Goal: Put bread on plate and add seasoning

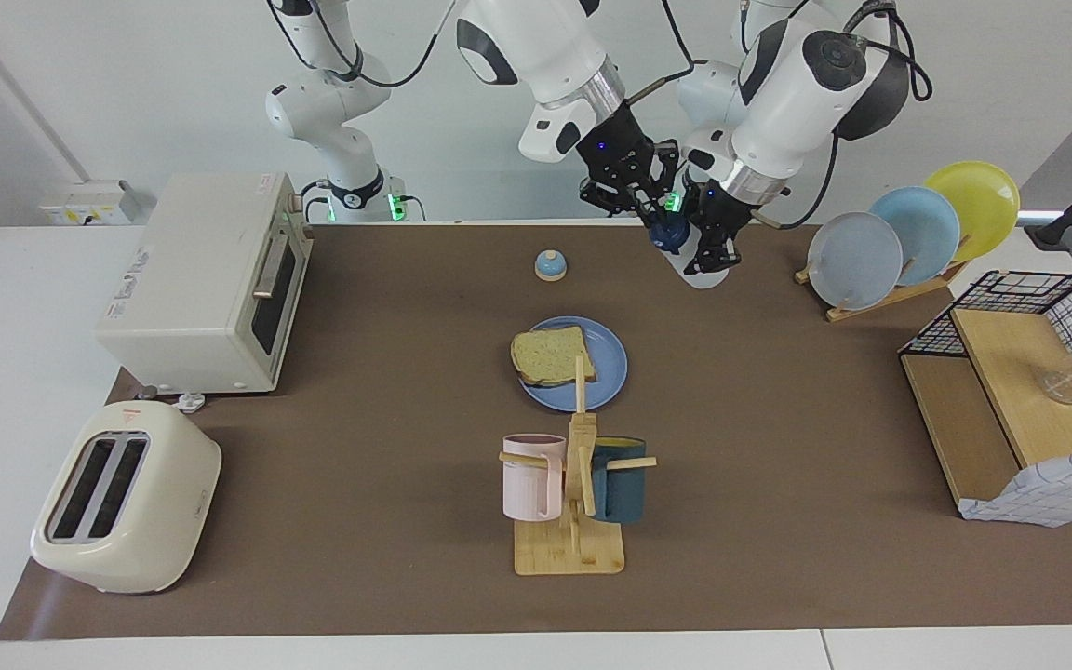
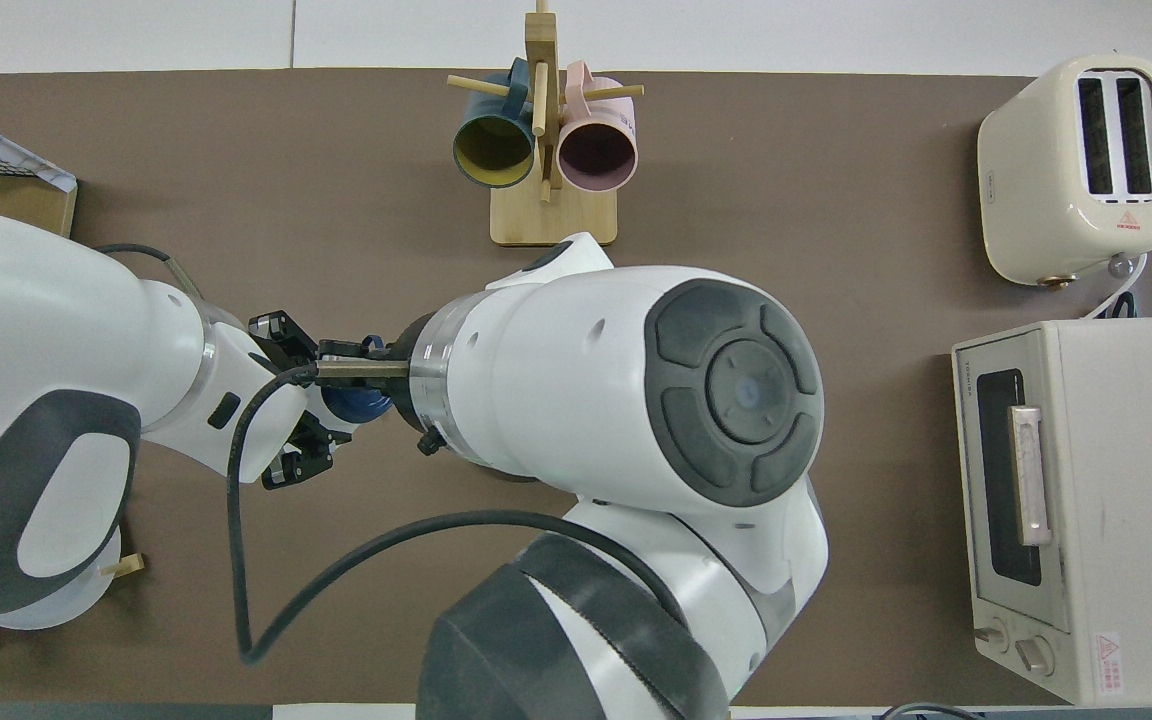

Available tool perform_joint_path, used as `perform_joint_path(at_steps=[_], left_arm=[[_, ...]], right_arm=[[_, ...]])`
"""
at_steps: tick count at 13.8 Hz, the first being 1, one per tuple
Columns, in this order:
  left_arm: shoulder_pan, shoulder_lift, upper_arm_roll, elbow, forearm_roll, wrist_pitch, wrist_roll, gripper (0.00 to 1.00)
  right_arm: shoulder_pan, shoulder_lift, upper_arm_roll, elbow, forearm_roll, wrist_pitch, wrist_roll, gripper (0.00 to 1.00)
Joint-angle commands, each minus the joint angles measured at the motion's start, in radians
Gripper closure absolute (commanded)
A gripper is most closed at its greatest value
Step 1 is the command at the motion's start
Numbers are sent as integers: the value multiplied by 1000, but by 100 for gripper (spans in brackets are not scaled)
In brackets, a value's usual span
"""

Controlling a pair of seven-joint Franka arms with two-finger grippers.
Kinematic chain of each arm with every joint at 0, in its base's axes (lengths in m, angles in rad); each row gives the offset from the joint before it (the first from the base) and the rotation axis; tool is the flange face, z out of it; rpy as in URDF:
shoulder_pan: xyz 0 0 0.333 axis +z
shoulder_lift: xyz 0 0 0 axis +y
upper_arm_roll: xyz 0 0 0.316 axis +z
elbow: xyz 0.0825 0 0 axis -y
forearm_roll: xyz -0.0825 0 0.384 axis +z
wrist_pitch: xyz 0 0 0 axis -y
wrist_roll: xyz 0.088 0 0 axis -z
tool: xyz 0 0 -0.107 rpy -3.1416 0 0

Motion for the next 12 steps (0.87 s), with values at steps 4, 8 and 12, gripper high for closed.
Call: perform_joint_path(at_steps=[4, 8, 12], left_arm=[[-7, -26, 3, -25, -17, 9, 4, 100], [-7, -26, 3, -25, -17, 9, 4, 100], [-7, -26, 3, -25, -17, 9, 4, 100]], right_arm=[[3, -4, 4, 16, -14, -13, 19, 69], [0, -4, 4, 16, -14, -11, 19, 68], [-3, -4, 4, 16, -14, -14, 17, 75]])
